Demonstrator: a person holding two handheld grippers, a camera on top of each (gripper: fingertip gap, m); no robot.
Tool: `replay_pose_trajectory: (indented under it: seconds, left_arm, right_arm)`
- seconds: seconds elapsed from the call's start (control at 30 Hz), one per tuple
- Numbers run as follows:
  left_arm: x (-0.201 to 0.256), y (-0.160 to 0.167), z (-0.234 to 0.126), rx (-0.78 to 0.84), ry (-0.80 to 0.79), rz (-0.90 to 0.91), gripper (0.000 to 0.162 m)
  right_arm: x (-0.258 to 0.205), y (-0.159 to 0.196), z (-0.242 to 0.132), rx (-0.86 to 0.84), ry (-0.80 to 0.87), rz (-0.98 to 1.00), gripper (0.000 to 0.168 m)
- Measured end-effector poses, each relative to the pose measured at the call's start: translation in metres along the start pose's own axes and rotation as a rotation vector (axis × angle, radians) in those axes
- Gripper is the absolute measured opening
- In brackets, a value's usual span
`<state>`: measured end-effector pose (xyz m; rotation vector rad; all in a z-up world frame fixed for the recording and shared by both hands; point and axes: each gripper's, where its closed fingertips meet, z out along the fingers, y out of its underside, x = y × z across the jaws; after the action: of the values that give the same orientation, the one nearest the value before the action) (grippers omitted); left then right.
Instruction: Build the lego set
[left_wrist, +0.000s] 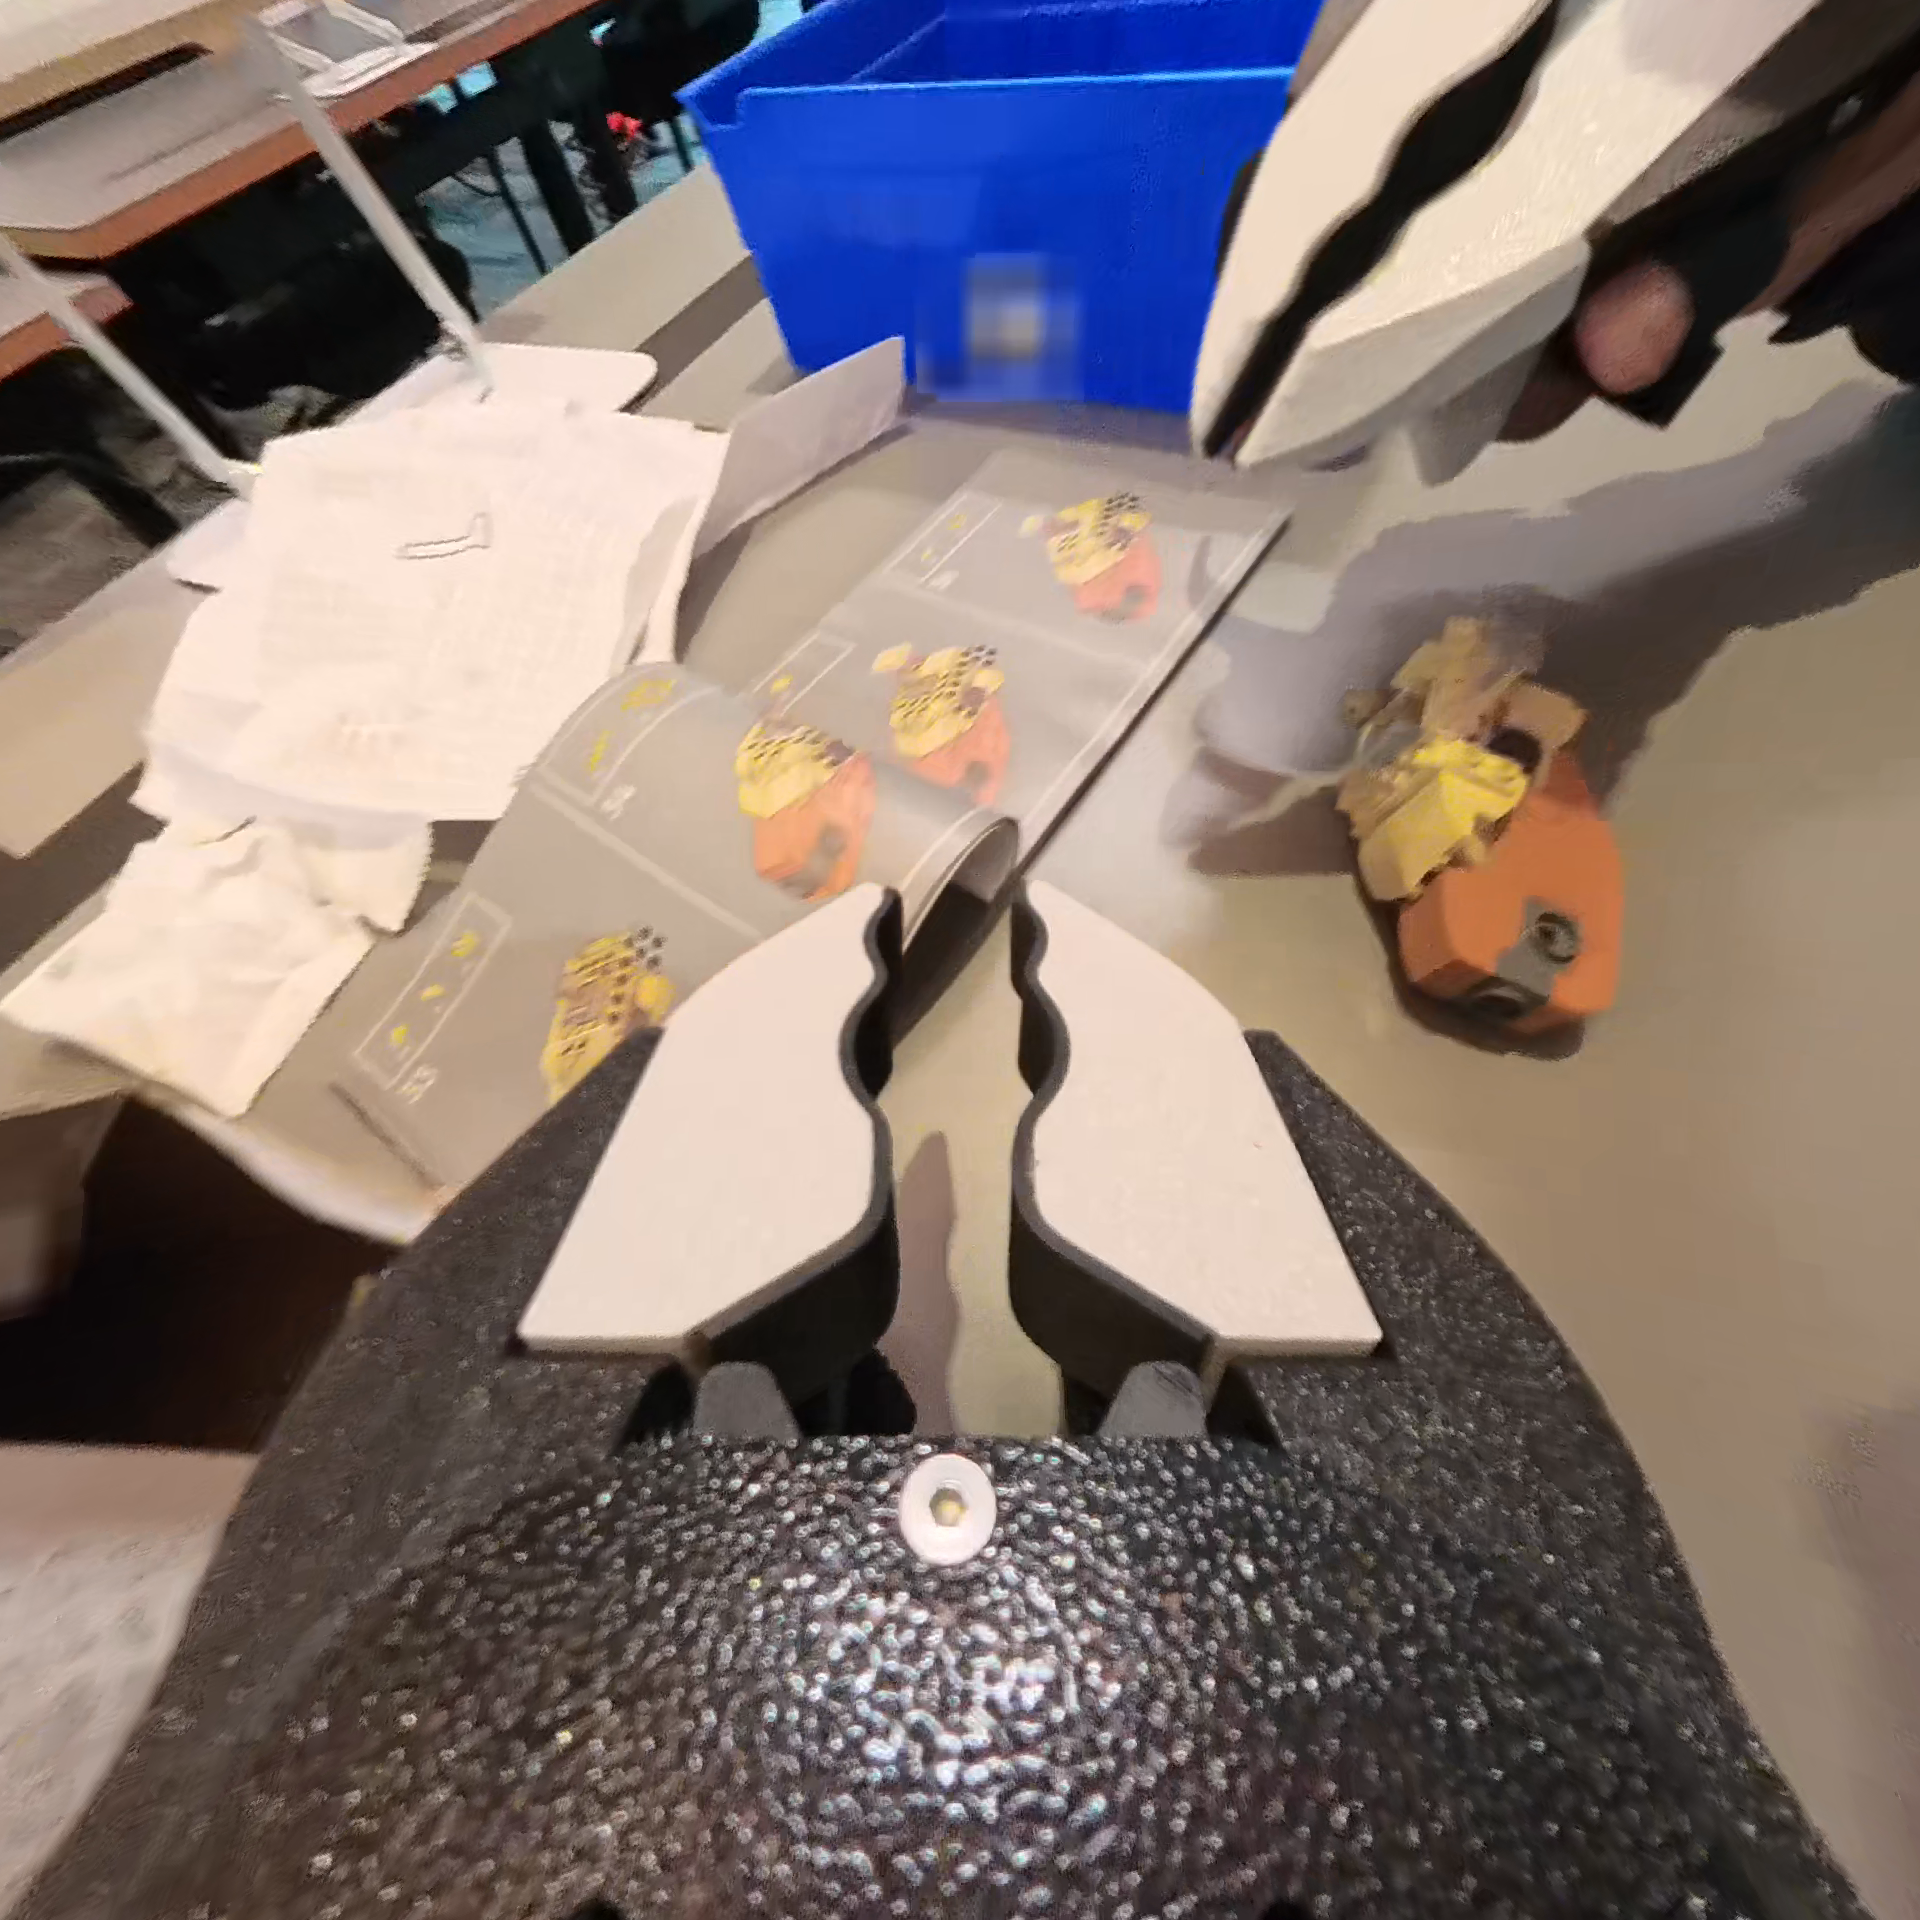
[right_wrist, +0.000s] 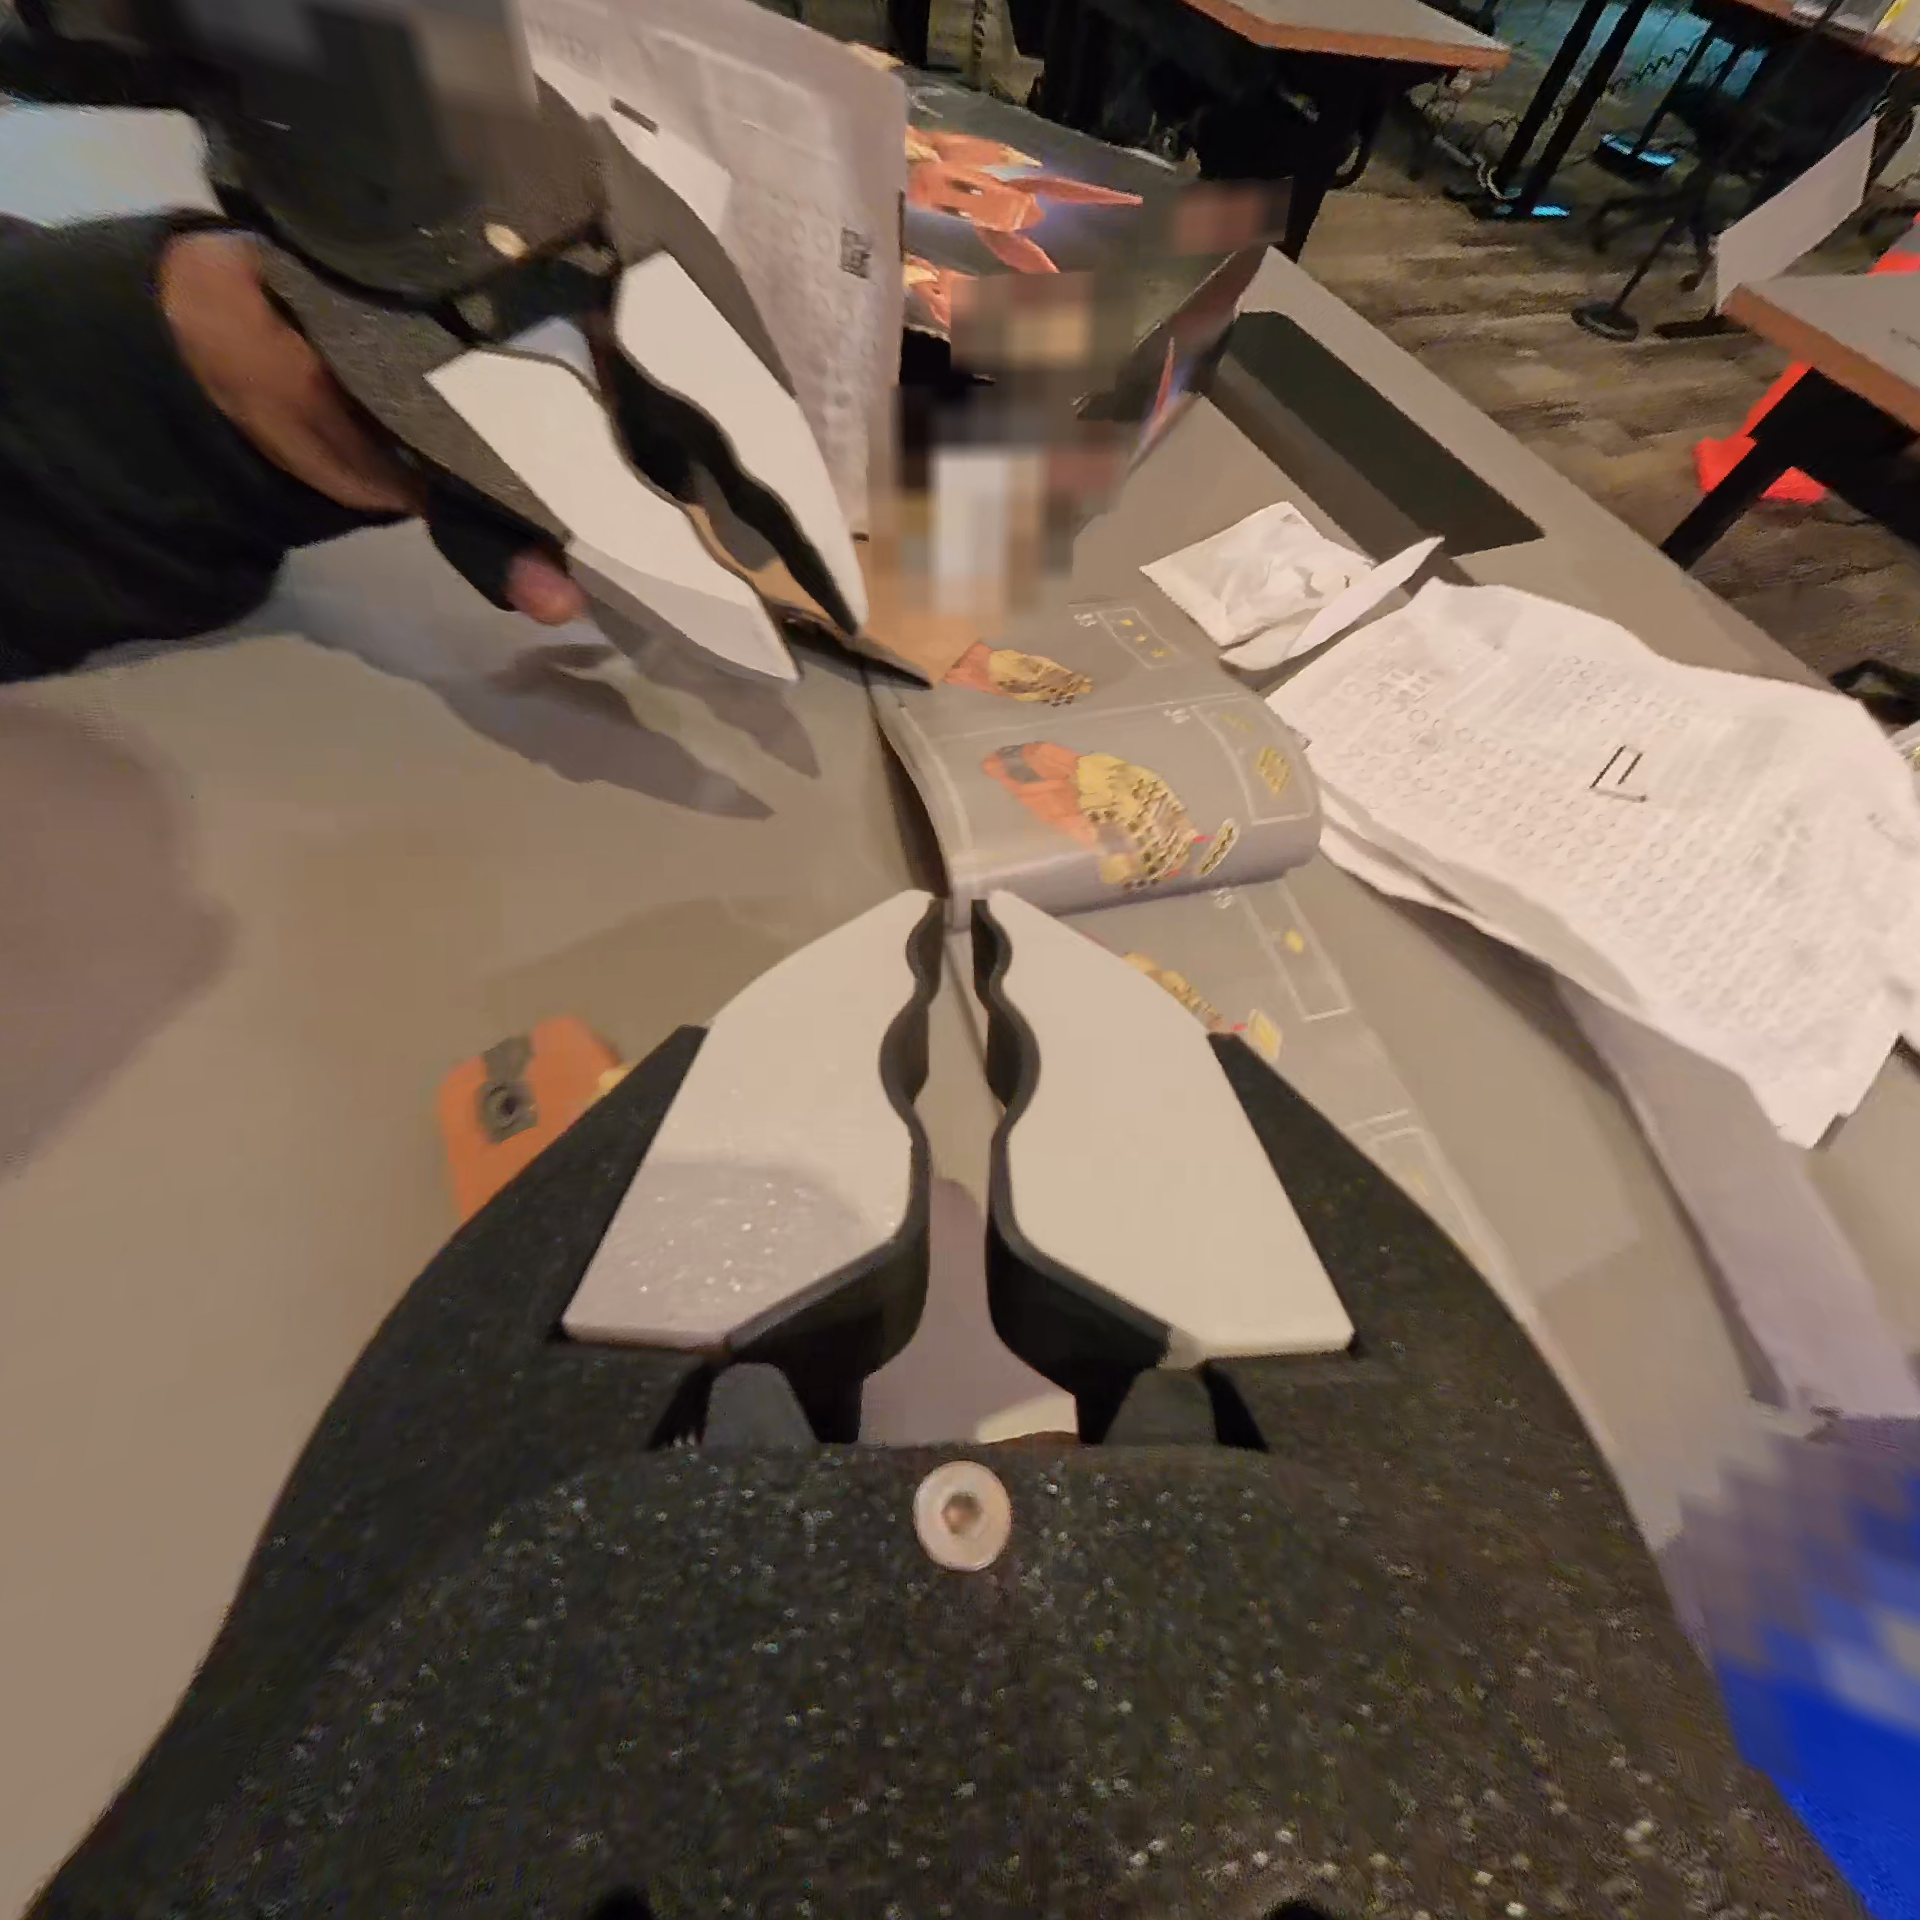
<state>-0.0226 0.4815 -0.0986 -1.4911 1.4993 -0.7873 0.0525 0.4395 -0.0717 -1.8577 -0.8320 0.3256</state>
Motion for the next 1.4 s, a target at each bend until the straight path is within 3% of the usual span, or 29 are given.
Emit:
replay_pose_trajectory:
  seconds: [0.3,0.7,1.0,1.4]
  left_arm:
    - [0.025,-0.028,0.036,-0.001,0.047,-0.008,0.017]
    - [0.024,-0.047,0.067,0.018,-0.009,0.024,0.018]
    - [0.029,-0.067,0.094,0.076,-0.044,0.11,0.018]
    - [0.035,-0.065,0.096,0.123,-0.033,0.15,0.018]
  right_arm:
    - [0.003,0.002,-0.092,0.151,0.043,0.061,0.0]
    - [0.133,0.053,-0.213,0.022,0.344,-0.022,0.0]
    - [0.205,0.074,-0.241,0.057,0.435,0.031,0.0]
    - [0.19,0.088,-0.249,0.044,0.461,0.049,0.0]
